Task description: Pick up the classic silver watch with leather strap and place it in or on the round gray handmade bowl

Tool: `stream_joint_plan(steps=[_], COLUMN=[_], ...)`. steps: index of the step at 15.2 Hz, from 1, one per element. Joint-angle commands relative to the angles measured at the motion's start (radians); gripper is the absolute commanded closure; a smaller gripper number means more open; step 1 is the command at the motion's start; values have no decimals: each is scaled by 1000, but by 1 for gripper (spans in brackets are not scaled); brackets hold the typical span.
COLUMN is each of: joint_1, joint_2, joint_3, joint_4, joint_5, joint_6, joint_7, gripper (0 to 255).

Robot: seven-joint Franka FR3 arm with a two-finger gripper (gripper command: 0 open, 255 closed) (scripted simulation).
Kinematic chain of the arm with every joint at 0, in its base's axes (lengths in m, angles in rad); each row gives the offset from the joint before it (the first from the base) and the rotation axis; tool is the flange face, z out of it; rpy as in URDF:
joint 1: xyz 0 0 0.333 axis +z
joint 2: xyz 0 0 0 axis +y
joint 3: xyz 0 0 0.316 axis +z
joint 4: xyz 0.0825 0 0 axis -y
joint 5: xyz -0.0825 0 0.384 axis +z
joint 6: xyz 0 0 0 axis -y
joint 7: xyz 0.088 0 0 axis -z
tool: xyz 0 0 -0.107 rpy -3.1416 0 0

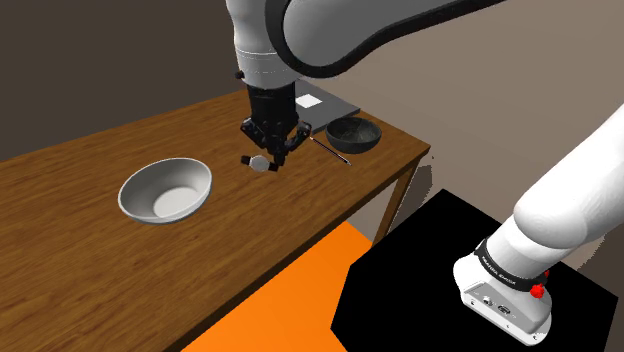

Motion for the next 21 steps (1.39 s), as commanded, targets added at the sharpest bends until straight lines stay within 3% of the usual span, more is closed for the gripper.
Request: stream_joint_plan(steps=[1,9,21], joint_1=[-1,-77,-180], joint_2=[-8,-175,-224], joint_3=[-1,-154,-359], joint_4=[22,-108,-166], joint_5=[7,118,108], joint_6=[-27,-13,-6], joint_7=[-5,-279,-588], gripper=[255,255,255])
